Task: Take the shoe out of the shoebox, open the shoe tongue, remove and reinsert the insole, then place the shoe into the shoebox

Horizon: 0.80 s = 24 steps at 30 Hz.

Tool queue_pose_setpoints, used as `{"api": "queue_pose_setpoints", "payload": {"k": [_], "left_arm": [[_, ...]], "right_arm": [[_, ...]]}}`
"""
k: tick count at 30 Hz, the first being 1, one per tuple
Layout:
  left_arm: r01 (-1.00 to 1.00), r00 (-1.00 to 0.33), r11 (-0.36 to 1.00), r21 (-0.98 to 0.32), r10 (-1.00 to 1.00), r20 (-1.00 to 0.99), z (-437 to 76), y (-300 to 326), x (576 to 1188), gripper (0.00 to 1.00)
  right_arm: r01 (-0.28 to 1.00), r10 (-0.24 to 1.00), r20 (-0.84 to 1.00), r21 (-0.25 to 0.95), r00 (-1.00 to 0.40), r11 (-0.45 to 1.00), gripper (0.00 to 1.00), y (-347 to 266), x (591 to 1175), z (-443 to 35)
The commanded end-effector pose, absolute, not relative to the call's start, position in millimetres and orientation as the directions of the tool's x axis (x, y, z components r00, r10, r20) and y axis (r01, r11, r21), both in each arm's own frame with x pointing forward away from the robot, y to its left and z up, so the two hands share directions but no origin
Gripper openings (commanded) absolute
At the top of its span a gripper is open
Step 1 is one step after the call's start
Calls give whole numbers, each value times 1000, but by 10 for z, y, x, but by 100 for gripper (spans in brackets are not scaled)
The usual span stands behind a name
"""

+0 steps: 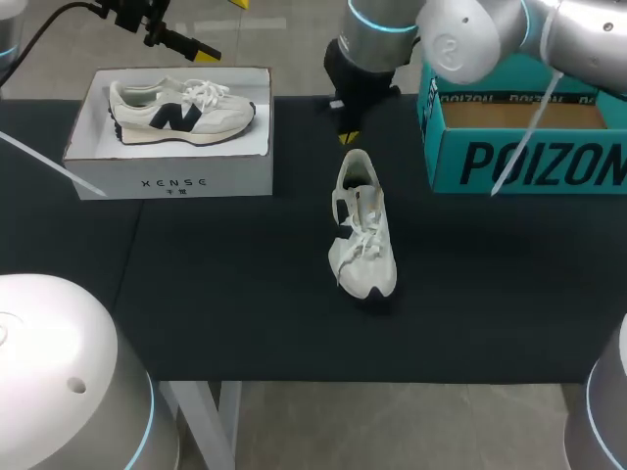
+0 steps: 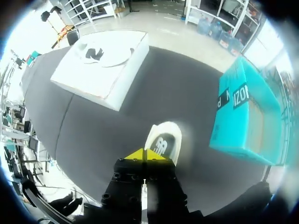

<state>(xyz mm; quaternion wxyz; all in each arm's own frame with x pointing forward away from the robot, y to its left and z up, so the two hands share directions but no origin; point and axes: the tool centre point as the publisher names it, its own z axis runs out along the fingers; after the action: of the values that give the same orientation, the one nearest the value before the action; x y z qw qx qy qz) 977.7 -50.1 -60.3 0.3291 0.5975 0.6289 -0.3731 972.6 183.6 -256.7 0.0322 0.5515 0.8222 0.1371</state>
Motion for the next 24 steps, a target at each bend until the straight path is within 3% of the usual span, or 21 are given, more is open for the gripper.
{"api": "queue_pose_setpoints", "payload": {"k": [1, 3, 9, 20, 24], "left_arm": [[997, -69, 7, -76, 510, -857, -598, -498, 9781, 100], [997, -69, 7, -76, 510, -857, -598, -498, 9781, 100], [997, -69, 7, -76, 510, -857, -598, -498, 9781, 100], [997, -69, 7, -76, 510, -857, -598, -498, 9781, 100], [997, -69, 7, -76, 510, -857, -598, -498, 9781, 100]], "right_arm": [[609, 594, 279, 633, -755, 477, 0, 1723, 9729, -2534], [573, 537, 280, 636, -796, 517, 0, 1723, 9760, -2501], [587, 479, 341, 493, -809, 642, 0, 1682, 9817, -2478], [587, 518, 386, 81, -764, 806, 0, 1586, 9774, -2548], [597, 551, 364, 19, -751, 802, 0, 1531, 9753, -2577]]}}
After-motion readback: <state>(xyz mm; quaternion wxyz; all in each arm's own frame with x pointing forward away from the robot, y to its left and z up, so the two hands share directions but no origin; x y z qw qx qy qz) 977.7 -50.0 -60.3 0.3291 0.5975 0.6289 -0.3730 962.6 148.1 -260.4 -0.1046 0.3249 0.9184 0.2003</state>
